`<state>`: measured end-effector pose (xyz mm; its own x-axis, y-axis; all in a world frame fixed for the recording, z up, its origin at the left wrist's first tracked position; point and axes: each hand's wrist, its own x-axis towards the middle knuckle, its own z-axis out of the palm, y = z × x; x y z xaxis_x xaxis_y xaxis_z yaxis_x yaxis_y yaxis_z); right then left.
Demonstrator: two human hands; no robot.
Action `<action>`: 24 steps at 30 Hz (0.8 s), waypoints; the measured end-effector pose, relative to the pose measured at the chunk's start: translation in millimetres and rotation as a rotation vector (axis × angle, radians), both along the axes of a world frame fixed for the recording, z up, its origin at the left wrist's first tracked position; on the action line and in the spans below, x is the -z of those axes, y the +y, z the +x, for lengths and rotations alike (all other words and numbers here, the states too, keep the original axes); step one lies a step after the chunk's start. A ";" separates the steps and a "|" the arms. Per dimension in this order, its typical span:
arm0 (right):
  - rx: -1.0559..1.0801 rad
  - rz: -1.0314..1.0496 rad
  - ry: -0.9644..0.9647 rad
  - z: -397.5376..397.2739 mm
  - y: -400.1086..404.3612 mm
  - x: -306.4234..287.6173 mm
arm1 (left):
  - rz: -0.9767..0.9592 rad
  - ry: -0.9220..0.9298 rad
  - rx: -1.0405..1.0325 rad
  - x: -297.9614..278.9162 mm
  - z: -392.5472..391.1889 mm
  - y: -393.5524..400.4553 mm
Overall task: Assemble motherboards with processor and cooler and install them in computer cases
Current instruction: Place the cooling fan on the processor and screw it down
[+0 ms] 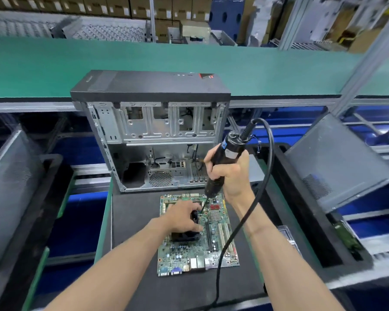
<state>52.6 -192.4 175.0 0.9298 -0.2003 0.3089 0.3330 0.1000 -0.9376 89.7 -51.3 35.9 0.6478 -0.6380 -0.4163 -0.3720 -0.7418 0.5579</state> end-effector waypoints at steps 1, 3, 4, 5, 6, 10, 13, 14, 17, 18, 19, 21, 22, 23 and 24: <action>0.000 -0.004 0.008 0.0 -2.0 2.4 | 0.023 0.058 0.012 -0.4 0.4 -2.5; -0.001 -0.015 0.019 0.6 -5.5 6.7 | 0.029 0.112 0.005 -0.9 1.8 -4.9; -0.001 -0.019 0.024 0.7 -6.1 8.8 | 0.023 0.124 -0.008 -1.1 1.8 -4.7; 0.001 -0.020 0.029 0.8 -6.7 10.4 | 0.012 0.131 -0.023 -1.7 1.4 -4.6; 0.005 -0.019 0.035 1.3 -7.0 11.9 | 0.001 0.136 -0.037 -2.0 1.2 -4.7; 0.002 0.006 0.051 1.8 -7.2 15.7 | -0.040 0.171 -0.058 -2.2 0.0 -3.5; 0.000 0.003 0.048 2.9 -6.3 16.9 | -0.049 0.184 -0.060 -1.9 0.5 -2.5; 0.003 0.003 0.051 3.4 -5.8 17.4 | -0.053 0.187 -0.062 -1.8 0.8 -2.2; -0.001 -0.016 0.069 4.2 -3.3 19.1 | -0.063 0.198 -0.065 -1.5 1.1 -1.3; -0.019 -0.031 0.070 5.0 -3.0 19.5 | -0.066 0.195 -0.066 -1.4 1.3 -1.3; -0.052 -0.050 0.068 5.8 -3.3 19.6 | -0.067 0.192 -0.066 -0.8 1.7 -1.3; -0.158 -0.103 0.072 7.6 -5.2 17.4 | -0.059 0.182 -0.058 0.7 2.7 -1.7; -0.219 -0.135 0.078 9.0 -6.1 15.5 | -0.051 0.175 -0.055 1.3 2.7 -2.1; -0.271 -0.160 0.086 10.1 -5.7 14.3 | -0.045 0.171 -0.054 2.1 2.6 -2.1; -0.307 -0.172 0.096 11.0 -5.1 13.6 | -0.039 0.170 -0.054 3.1 2.5 -2.2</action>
